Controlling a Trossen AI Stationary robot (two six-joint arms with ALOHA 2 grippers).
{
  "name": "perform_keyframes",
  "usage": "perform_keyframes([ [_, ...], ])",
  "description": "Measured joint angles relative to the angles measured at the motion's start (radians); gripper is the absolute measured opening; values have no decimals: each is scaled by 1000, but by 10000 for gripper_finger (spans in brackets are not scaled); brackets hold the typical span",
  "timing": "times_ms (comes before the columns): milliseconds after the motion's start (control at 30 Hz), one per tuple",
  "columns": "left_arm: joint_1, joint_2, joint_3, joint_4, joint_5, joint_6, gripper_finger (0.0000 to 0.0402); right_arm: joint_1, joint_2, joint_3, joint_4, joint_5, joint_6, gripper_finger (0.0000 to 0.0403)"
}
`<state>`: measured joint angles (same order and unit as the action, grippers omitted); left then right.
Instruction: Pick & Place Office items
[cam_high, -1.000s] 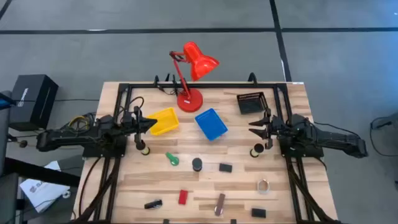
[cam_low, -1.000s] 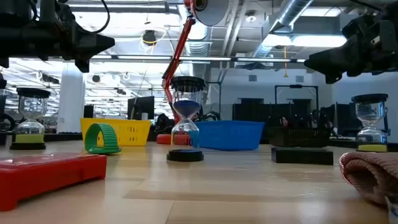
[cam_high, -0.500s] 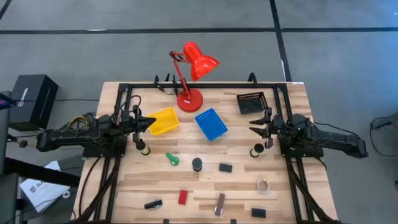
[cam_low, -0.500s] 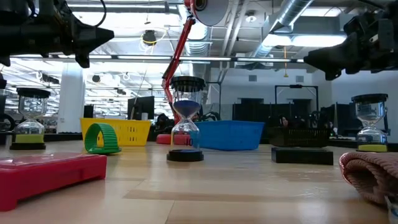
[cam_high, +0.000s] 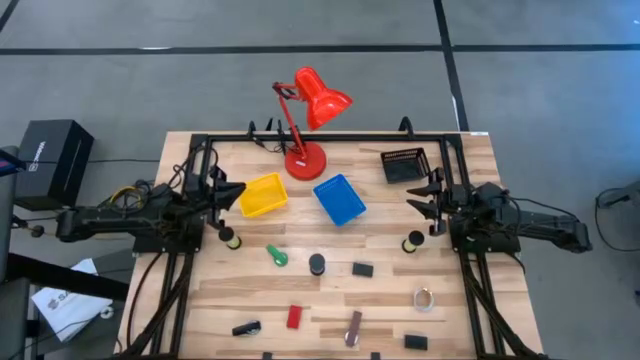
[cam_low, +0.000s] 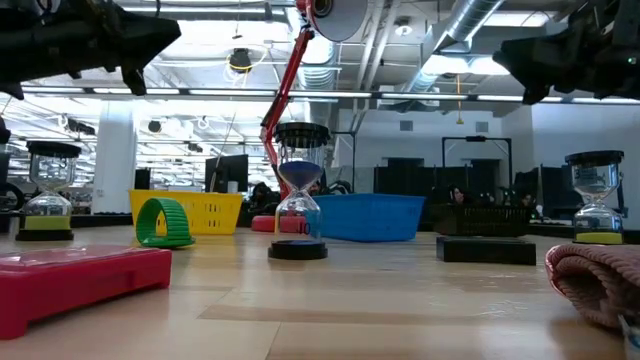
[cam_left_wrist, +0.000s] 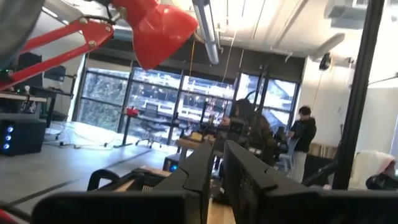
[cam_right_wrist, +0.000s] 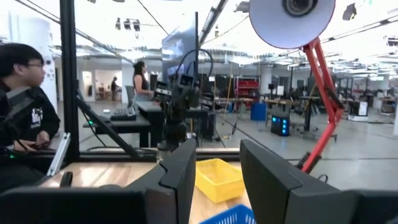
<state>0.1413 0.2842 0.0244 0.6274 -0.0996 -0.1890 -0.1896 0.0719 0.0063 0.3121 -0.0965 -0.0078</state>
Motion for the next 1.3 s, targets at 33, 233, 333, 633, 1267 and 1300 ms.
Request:
perform_keyframes([
  [33,0,23,17,0,0,3,43,1,0,0,4,0,0,117],
  [233,-5,228,175,-35,141,102,54,-1,0,0,3,0,0,117],
  [333,-17,331,298,-147,163,169,62,-1,0,0,-11,0,0,117],
  [633,-19,543,775,-923,94,208,100,-1,0,0,-166,0,25,117],
  [1267,-100,691,862,-1648,86,-196,221,-2,0,0,-160,0,-29,117],
  [1300,-117,693,860,-1644,75,-218,225,-1,0,0,-160,0,-30,117],
])
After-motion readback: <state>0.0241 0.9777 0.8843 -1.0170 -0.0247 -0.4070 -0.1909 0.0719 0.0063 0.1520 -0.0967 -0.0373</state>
